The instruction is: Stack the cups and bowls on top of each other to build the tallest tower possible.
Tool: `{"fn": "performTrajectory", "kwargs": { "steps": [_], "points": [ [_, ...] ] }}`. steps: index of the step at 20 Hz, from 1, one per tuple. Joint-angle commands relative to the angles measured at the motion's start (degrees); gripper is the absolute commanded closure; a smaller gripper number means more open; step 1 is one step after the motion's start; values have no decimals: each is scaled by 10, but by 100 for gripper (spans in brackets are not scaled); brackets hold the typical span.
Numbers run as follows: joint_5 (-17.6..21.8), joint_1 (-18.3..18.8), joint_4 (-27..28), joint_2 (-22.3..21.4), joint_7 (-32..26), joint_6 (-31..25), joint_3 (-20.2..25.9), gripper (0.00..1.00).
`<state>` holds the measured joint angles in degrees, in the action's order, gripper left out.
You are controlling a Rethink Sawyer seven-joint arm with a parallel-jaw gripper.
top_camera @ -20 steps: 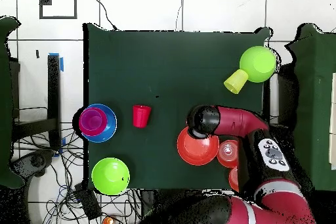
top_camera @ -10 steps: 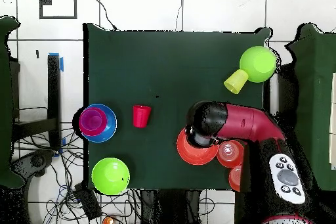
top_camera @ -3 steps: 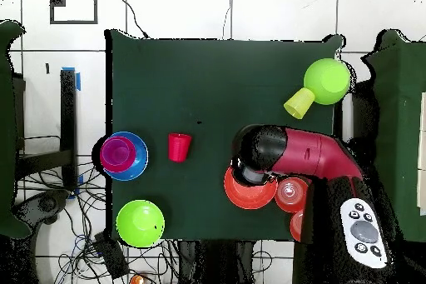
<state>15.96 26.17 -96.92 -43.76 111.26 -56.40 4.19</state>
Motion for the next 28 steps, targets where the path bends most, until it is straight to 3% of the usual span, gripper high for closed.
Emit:
{"fn": "performTrajectory", "kwargs": {
  "steps": [1,6,8,12,15,19,24,28],
  "points": [
    [-17,6,-30,10,-16,38,52,0],
    [-17,28,-71,6,-16,109,57,0],
    [-13,26,-91,10,11,145,48,0],
    [3,17,-107,58,54,225,33,0],
    [-15,15,-136,68,49,241,49,0],
    [-45,-13,-156,50,74,231,52,0],
    [-76,-48,-153,39,95,211,42,0],
    [-63,-65,-150,82,100,284,24,0]
  ]
}}
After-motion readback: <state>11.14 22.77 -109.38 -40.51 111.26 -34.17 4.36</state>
